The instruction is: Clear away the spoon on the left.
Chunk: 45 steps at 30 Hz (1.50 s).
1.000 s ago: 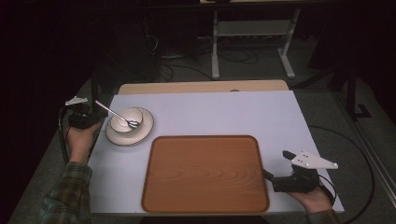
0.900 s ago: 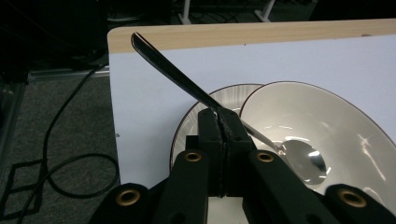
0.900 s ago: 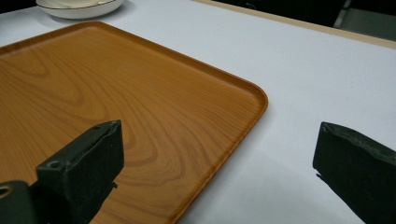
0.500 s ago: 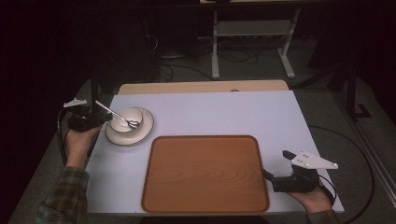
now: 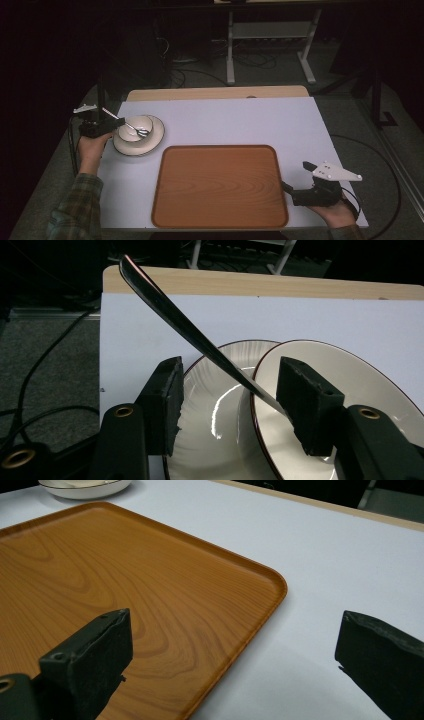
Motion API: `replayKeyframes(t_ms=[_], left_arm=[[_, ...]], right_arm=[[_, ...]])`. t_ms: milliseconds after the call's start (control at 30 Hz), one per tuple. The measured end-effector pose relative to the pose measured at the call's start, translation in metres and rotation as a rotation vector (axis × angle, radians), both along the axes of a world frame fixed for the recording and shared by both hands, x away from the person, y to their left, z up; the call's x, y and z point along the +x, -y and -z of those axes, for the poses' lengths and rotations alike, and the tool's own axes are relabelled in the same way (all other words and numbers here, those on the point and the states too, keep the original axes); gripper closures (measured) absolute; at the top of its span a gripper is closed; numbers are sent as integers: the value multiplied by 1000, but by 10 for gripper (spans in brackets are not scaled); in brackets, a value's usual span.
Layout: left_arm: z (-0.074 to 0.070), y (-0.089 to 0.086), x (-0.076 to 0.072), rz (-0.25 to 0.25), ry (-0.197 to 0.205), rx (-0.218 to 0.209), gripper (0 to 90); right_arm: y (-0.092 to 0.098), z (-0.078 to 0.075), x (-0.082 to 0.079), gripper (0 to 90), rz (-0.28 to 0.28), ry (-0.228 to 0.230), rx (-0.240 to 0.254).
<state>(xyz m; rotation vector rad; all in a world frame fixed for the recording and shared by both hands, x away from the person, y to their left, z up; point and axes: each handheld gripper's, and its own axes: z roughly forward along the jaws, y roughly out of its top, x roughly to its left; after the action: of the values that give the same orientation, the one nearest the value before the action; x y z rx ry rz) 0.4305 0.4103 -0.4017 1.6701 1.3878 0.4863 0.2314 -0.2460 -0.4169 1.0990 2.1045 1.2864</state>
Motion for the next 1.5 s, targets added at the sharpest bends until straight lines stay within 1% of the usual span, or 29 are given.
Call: replayKeyframes(t_ms=[200, 267, 367, 500, 600, 667, 733, 767, 800, 833, 867, 1033, 1133, 1167, 1300, 1500], left_arm=[[4, 3, 3, 16, -2, -8, 476], [4, 5, 2, 16, -2, 4, 493], [4, 4, 3, 16, -5, -2, 536], [5, 6, 3, 15, -3, -12, 556], [5, 7, 4, 23, -4, -8, 595], [5, 8, 4, 23, -2, -5, 604], [5, 9, 4, 25, -4, 7, 634], [6, 9, 4, 25, -4, 6, 643], [6, 9, 4, 25, -4, 6, 654], [5, 10, 4, 26, -4, 8, 665], [5, 10, 3, 25, -4, 12, 670], [3, 9, 2, 19, 0, 16, 696], [-1, 9, -1, 21, 19, 17, 731], [-1, 9, -1, 21, 19, 17, 739], [-5, 9, -3, 31, 31, 9, 760], [-11, 11, -7, 52, 50, -32, 812]], right_arm=[[0, 0, 0, 14, -2, 0, -2], [0, 0, 0, 14, -2, -1, -2], [0, 0, 0, 13, -1, -2, -3], [0, 0, 0, 13, -3, -1, -3], [0, 0, 0, 14, 0, 1, -1], [0, 0, 0, 14, 0, 1, -2], [0, 0, 0, 14, 1, 1, -2], [0, 0, 0, 14, 1, 2, -2], [0, 0, 0, 29, 2, 2, -1], [1, 0, -1, 80, 0, 6, -2], [1, -1, -1, 91, 0, 10, -4], [1, -1, -1, 93, -5, 9, -4], [0, 0, -1, 93, -6, 6, -5], [0, 0, -1, 93, -6, 6, -5], [0, 0, -1, 93, -7, 8, -8], [-1, -1, -1, 94, -8, 9, -8]])
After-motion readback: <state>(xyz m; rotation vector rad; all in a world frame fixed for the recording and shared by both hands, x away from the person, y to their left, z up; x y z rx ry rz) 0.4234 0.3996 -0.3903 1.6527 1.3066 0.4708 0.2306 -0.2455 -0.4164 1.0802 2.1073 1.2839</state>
